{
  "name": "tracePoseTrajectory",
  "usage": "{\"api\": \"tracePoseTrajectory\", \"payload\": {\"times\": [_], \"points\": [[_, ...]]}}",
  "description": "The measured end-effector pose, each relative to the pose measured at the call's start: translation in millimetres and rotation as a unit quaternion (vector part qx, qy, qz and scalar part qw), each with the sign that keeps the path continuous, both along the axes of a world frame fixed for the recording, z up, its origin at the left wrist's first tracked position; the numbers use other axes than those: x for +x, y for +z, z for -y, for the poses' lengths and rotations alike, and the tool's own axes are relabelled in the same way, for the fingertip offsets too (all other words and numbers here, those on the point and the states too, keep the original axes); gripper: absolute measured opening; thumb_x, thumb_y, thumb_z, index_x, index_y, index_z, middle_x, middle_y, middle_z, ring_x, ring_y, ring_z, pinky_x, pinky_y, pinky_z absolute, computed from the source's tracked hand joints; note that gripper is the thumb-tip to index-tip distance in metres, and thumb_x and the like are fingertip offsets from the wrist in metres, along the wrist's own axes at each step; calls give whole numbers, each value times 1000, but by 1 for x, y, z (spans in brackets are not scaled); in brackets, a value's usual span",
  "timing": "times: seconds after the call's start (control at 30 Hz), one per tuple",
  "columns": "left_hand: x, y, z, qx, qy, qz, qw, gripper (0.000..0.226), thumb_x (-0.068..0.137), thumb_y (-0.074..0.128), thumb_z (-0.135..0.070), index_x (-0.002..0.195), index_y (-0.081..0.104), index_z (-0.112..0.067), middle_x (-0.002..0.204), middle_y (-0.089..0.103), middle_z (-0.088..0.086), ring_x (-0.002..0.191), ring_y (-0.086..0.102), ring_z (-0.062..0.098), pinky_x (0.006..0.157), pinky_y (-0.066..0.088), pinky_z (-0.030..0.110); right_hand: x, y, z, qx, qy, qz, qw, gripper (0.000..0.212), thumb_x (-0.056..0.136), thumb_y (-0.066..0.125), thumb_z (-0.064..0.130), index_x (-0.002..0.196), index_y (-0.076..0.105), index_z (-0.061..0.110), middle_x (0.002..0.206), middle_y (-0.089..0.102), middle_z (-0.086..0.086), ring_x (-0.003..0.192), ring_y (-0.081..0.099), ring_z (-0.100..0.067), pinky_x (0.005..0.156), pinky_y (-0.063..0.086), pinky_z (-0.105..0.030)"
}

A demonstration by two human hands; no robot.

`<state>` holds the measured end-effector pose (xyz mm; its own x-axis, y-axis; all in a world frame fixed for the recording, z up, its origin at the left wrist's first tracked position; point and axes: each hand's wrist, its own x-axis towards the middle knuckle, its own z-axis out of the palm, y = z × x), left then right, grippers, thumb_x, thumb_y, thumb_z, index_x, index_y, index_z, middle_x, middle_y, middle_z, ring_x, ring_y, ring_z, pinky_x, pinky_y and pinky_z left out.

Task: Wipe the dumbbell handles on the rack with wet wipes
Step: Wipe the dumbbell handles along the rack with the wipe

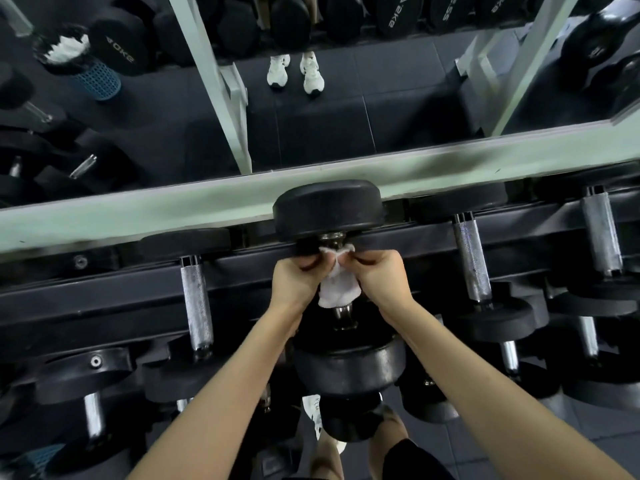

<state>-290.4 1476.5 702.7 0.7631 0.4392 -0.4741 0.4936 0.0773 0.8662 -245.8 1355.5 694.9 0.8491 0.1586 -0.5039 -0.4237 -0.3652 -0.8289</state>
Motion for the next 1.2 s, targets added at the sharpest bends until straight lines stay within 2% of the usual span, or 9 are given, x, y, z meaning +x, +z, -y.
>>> {"api": "tracePoseTrajectory", "payload": {"times": [0.2, 0.3, 0.43, 0.57, 0.7, 0.8, 0.9, 1.03, 1.2], "points": [[-18, -7, -5, 61, -106, -67, 990, 15, 81, 72, -29, 67, 72, -21, 66, 69, -8, 70, 65, 4, 69, 48, 24, -15, 2, 18, -56, 77, -10, 995, 12, 80, 73, 29, 83, 78, 18, 74, 74, 0, 81, 70, -14, 78, 55, -38], [-10, -5, -9, 54, -134, -58, 988, 14, 81, 71, -26, 75, 73, -13, 68, 70, -6, 69, 65, 3, 67, 49, 19, -8, 9, 12, -1, 43, -30, 999, 6, 80, 74, 17, 80, 76, 11, 75, 74, -3, 76, 70, -10, 73, 55, -29], [1, 2, -6, 1, -49, -6, 999, 10, 83, 69, -20, 77, 71, -13, 70, 69, -9, 63, 64, -6, 58, 47, 7, 8, 17, -2, 77, -9, -12, 997, 10, 82, 70, 5, 75, 74, 12, 71, 71, 3, 65, 67, 0, 64, 51, -15], [-7, -2, -8, 66, -119, -11, 991, 27, 83, 69, -20, 57, 62, -18, 51, 61, -13, 53, 55, -8, 56, 41, 11, -4, 10, 8, -5, 48, 7, 999, 13, 83, 72, 20, 76, 76, 9, 79, 74, -13, 78, 71, -17, 71, 55, -40], [-25, -9, -8, 45, -187, -71, 979, 17, 82, 70, -28, 78, 73, -12, 74, 72, 0, 74, 66, 7, 74, 49, 25, -20, 3, 24, -62, 110, -10, 992, 14, 78, 75, 25, 80, 77, 11, 69, 70, 0, 67, 64, -8, 62, 48, -27], [-35, -18, -6, 61, -258, -122, 957, 28, 77, 74, -36, 79, 74, -8, 79, 72, 9, 70, 59, 11, 70, 45, 29, -25, -4, 32, -123, 204, -6, 971, 21, 73, 78, 32, 75, 77, 12, 60, 65, 0, 60, 51, -2, 56, 39, -24], [-33, -16, -8, 61, -285, -140, 946, 36, 69, 79, -42, 77, 74, -7, 70, 68, 4, 64, 55, 10, 64, 40, 25, -16, 1, 32, -160, 253, -15, 954, 23, 70, 79, 30, 68, 74, 7, 55, 57, -3, 54, 46, -4, 54, 37, -24], [-30, -9, -12, -17, -233, -108, 966, 21, 77, 75, -18, 93, 73, -5, 78, 71, -5, 68, 65, -5, 64, 43, 4, -10, 8, 31, -47, 186, -79, 978, 17, 70, 81, 13, 84, 75, 4, 80, 74, -4, 69, 65, -4, 66, 50, -14], [-36, -14, -6, 91, -239, -123, 959, 33, 66, 82, -36, 72, 72, -6, 74, 72, 12, 66, 63, 14, 66, 46, 29, -18, 5, 32, -93, 212, -47, 972, 11, 66, 84, 14, 67, 73, 14, 64, 67, 1, 59, 56, -1, 61, 44, -19]]}}
